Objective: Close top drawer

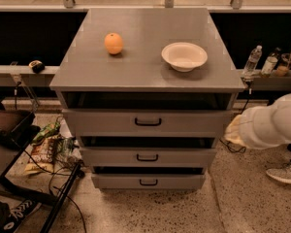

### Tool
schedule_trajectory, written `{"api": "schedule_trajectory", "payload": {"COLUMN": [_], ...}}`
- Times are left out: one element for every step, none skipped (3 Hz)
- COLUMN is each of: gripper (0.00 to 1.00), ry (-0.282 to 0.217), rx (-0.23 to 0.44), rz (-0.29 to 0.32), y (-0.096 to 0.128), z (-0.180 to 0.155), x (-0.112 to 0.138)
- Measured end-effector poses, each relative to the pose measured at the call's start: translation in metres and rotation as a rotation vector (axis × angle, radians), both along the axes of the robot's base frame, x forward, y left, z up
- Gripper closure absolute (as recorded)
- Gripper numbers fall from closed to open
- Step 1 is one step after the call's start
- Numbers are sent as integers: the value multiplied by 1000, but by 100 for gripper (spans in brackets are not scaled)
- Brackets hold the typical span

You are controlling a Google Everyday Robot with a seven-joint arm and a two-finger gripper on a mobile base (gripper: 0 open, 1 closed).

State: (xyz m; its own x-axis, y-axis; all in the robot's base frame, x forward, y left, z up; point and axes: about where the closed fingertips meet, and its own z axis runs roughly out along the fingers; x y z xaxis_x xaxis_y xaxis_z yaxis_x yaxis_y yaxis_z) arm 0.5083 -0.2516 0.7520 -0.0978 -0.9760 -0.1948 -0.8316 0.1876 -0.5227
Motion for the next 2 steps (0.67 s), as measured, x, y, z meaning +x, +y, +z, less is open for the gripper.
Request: {"api": "schedule_trajectory", "payload": {"gripper": [100,81], "ry": [-5,27], "rx": [-133,-188], "rz": [19,-12], "y": [-41,-76], "z": [66,119], "x": [-19,-46]}}
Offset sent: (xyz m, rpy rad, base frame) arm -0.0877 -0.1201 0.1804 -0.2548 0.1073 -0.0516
